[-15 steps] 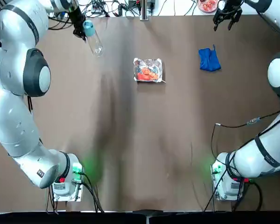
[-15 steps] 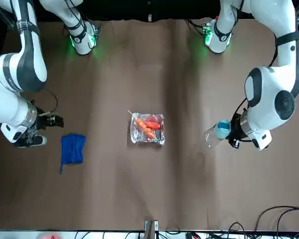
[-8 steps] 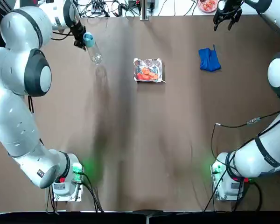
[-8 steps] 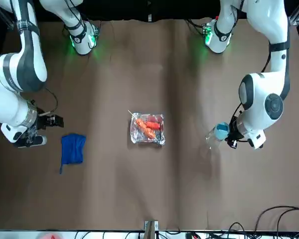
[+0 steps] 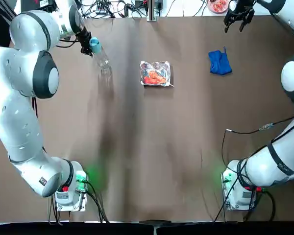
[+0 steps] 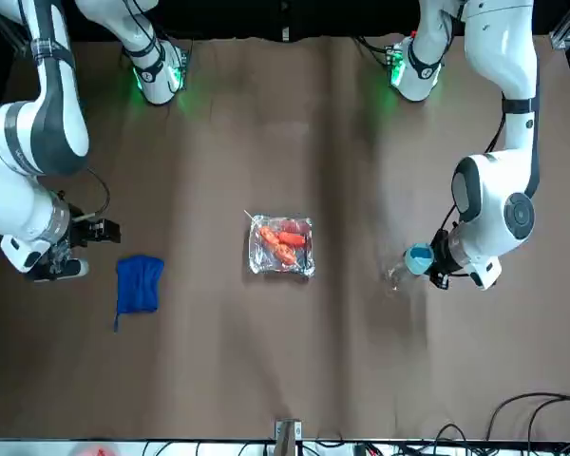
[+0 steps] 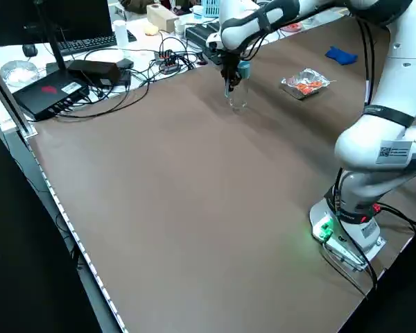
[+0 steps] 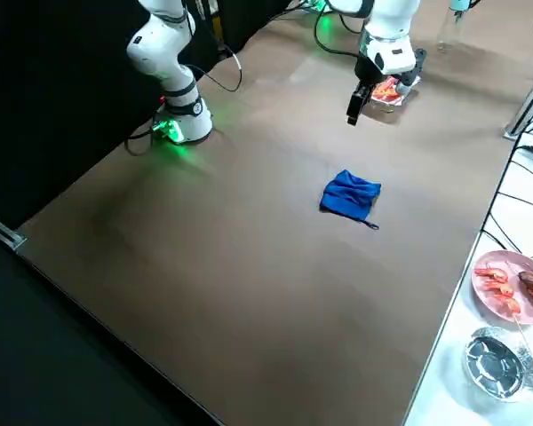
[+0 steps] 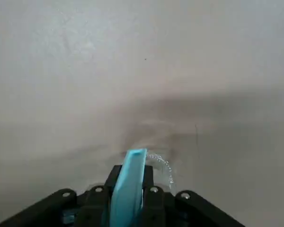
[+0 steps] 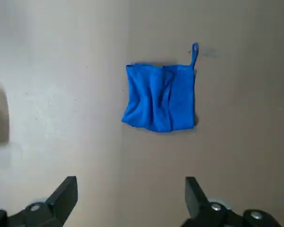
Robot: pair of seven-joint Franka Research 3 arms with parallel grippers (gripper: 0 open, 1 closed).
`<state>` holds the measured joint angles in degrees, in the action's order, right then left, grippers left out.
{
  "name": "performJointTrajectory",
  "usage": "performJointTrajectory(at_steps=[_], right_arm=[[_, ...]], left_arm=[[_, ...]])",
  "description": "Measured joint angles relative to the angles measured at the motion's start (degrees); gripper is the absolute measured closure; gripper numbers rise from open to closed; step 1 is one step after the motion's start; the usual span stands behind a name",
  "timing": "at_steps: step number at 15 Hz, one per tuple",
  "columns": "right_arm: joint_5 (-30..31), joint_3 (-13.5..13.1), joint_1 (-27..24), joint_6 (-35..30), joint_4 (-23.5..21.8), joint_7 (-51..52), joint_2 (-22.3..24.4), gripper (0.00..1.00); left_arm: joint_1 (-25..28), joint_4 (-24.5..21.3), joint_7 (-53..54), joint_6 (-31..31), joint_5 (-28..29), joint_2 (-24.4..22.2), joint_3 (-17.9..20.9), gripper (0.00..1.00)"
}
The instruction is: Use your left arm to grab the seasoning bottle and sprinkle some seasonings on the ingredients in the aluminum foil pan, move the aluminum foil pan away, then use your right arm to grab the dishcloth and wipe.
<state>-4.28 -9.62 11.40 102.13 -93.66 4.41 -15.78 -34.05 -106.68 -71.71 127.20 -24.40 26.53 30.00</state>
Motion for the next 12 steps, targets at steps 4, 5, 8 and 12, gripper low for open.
performJointTrajectory(at_steps=[4,5,8,12], right_arm=[[0.0,-0.1,-0.5,0.0,0.0,1.1,0.0,0.0],[0.0,-0.1,-0.7,0.0,0.0,1.8,0.0,0.0],[0.0,-0.2,-1.4,-0.2,0.0,3.3,0.0,0.0],[0.0,-0.2,-1.5,-0.2,-0.2,3.7,-0.5,0.0]], left_arm=[[0.1,-0.4,-0.2,-0.2,-0.2,1.4,-0.3,0.78],[0.1,-0.5,-0.2,-0.4,-0.2,1.7,-0.3,0.78],[0.1,-0.5,-0.2,-1.7,-0.2,1.7,-0.2,0.78],[0.2,-0.2,-0.2,-1.9,-0.2,1.5,-0.2,0.71]])
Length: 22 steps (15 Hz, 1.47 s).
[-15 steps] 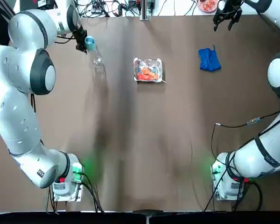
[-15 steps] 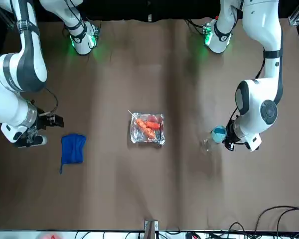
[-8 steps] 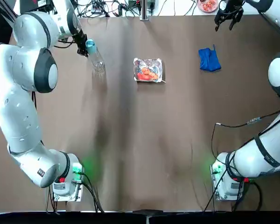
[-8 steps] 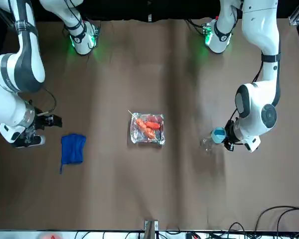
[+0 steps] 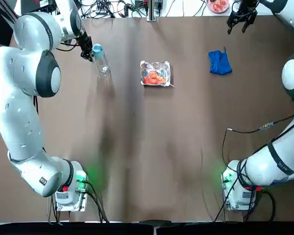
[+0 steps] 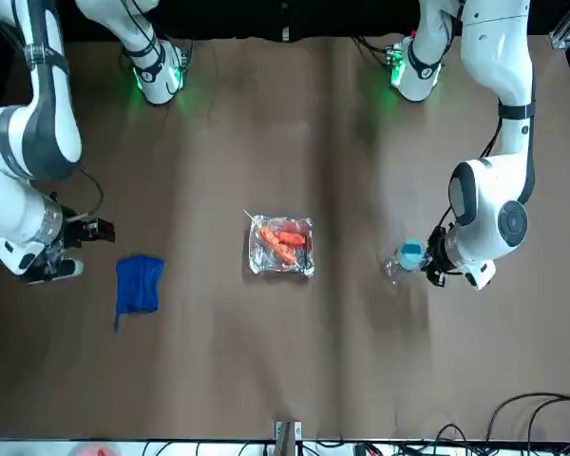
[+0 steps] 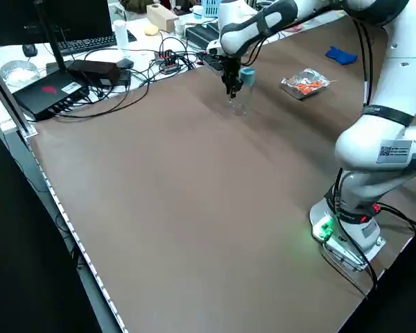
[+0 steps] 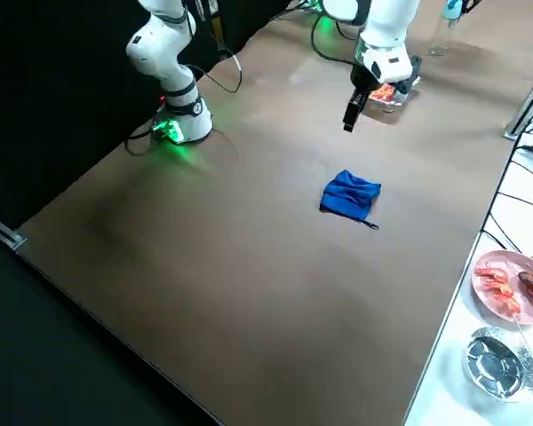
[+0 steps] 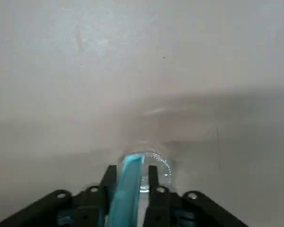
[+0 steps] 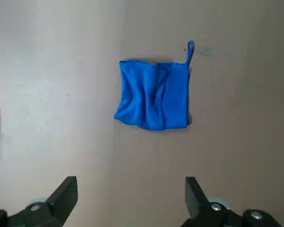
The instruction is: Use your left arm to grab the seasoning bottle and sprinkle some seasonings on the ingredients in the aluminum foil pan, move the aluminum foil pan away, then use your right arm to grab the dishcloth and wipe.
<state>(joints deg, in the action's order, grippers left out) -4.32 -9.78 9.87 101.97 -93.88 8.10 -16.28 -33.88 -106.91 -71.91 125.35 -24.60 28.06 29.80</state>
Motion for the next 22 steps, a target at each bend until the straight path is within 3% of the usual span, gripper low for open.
performJointTrajectory(at_steps=[3,4,7,11,13,16,19,22], right_arm=[[-0.1,0.0,-0.3,4.0,-0.2,0.0,-3.2,0.0],[-0.1,0.0,-0.3,7.3,-0.4,0.1,-7.0,0.0],[-0.1,-0.1,-0.5,12.5,-0.4,0.2,-12.8,0.0],[0.0,-0.1,-0.5,18.8,-0.4,0.3,-18.9,0.0],[0.0,-0.1,-0.5,19.8,-0.4,0.3,-21.0,0.0],[0.0,-0.1,-0.5,20.8,-0.3,0.3,-22.4,0.06],[0.0,-0.1,-0.5,22.0,-0.3,0.3,-23.2,0.11],[0.0,-0.1,-0.5,23.1,-0.3,0.3,-23.9,0.19]], left_arm=[[0.0,0.7,0.0,0.0,0.0,-0.2,0.0,0.46],[0.0,1.3,-0.1,-0.1,0.0,-0.6,0.1,0.28],[0.2,4.2,-0.1,-4.6,0.0,-2.4,0.3,0.02],[1.6,11.7,0.2,-15.5,0.5,-4.9,0.5,0.01],[1.2,14.4,0.9,-18.7,4.2,-5.6,0.2,0.0],[-4.9,15.4,0.8,-19.3,15.8,-5.6,-0.9,0.0],[-9.8,15.5,-0.1,-19.2,17.5,-5.2,-1.4,0.0],[-8.9,15.5,6.4,-19.2,17.5,-5.1,-6.3,0.0]])
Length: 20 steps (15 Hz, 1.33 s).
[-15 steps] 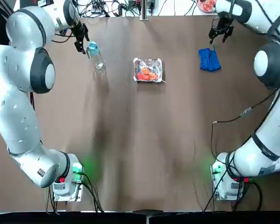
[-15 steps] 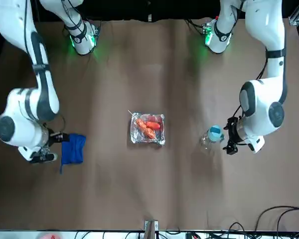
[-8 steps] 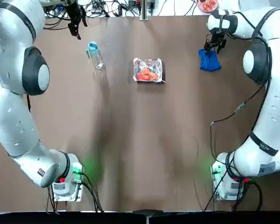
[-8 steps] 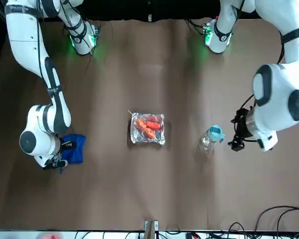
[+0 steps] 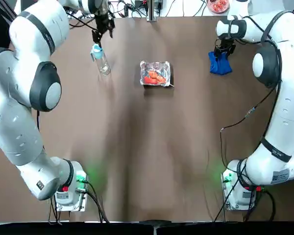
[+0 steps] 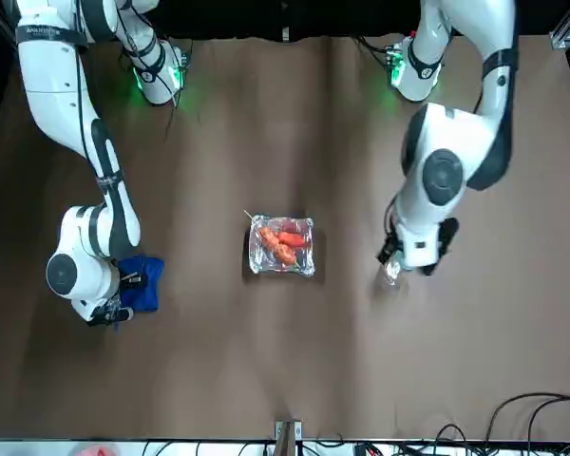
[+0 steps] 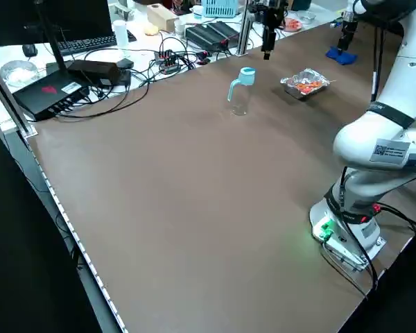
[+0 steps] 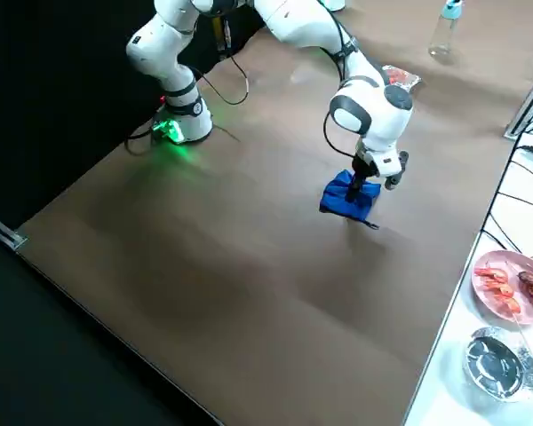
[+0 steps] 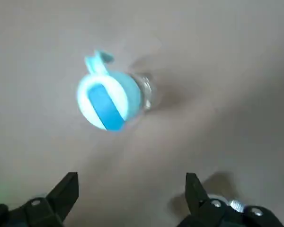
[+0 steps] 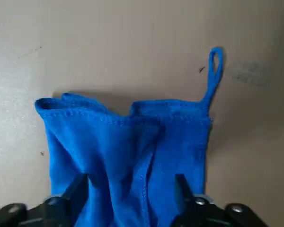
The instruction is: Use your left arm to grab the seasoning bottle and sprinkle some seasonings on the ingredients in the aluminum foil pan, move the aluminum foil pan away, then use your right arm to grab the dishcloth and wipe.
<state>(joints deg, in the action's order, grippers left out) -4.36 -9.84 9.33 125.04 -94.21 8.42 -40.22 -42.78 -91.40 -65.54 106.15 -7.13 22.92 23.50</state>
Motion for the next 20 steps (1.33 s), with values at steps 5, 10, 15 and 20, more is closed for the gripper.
performJointTrajectory(at_steps=[5,10,15,20], right_arm=[[0.0,0.0,0.0,0.4,0.0,0.1,-1.8,0.35],[0.0,0.1,0.1,1.7,0.6,0.1,-2.0,0.7],[0.0,0.2,0.2,-2.8,1.3,0.1,-2.0,0.87],[-0.1,0.4,0.4,-7.6,2.5,0.1,-1.5,0.87]], left_arm=[[0.0,-0.1,19.7,-0.1,0.0,1.3,-5.7,0.0],[0.2,0.1,29.1,3.5,-3.1,5.1,-11.0,0.0],[-1.6,0.2,29.1,16.8,-3.4,10.7,-12.4,0.0],[-1.7,0.4,27.4,27.1,-8.5,18.3,-15.8,0.01]])
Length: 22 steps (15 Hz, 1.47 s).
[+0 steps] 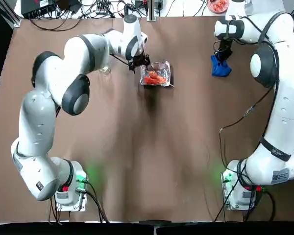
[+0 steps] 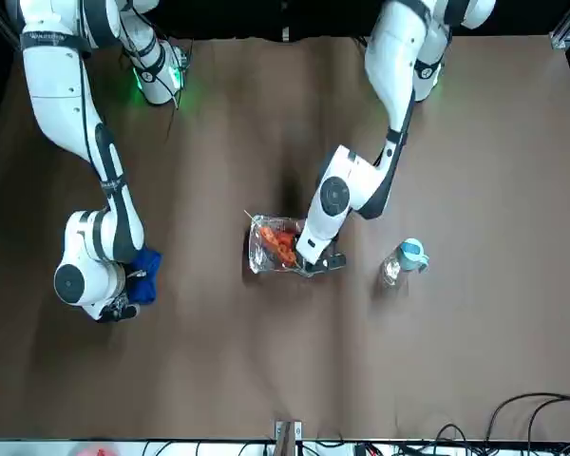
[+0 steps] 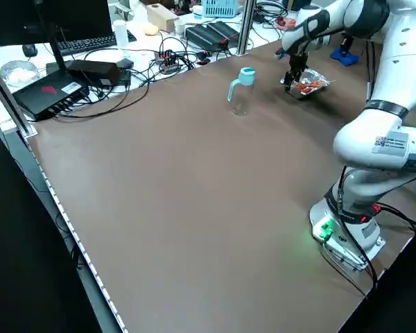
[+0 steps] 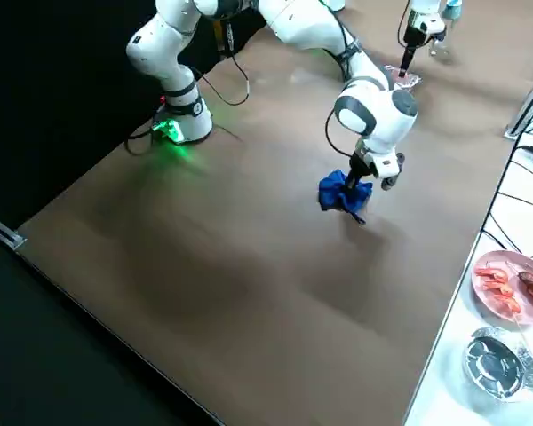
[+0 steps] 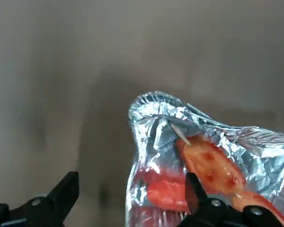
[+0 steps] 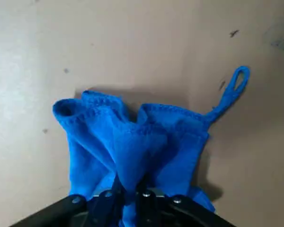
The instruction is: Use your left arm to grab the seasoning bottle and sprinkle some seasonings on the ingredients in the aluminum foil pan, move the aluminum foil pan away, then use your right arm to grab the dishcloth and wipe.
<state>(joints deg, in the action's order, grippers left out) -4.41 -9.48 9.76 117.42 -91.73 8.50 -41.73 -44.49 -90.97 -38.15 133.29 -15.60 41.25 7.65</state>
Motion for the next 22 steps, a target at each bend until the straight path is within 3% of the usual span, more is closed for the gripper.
performJointTrajectory(at_steps=[4,8,9,12,17,22], right_arm=[[-0.3,0.4,1.4,-5.6,0.9,0.0,3.9,0.87],[-2.4,0.8,4.4,-10.3,1.0,-2.1,8.7,0.87],[-2.8,0.9,6.7,-10.5,0.9,-4.7,9.5,0.87],[-3.6,1.0,9.4,-10.3,1.0,-8.7,9.5,0.87],[-5.6,1.0,10.6,-10.2,1.6,-11.1,9.5,0.87],[-5.8,1.1,11.0,-10.2,2.0,-11.7,9.5,0.87]], left_arm=[[0.0,0.5,0.0,1.1,-1.4,2.0,-0.8,0.04],[0.0,1.5,-0.4,-6.9,-1.6,1.7,-1.3,0.41],[0.1,2.0,-0.3,-11.7,-1.6,1.1,-1.4,0.61],[0.2,2.0,0.1,-13.0,-1.6,0.7,-1.4,0.85],[0.2,2.1,2.9,-14.8,-1.6,0.7,-2.7,0.85],[0.5,2.1,6.6,-23.8,-1.6,0.2,-7.5,0.85]])
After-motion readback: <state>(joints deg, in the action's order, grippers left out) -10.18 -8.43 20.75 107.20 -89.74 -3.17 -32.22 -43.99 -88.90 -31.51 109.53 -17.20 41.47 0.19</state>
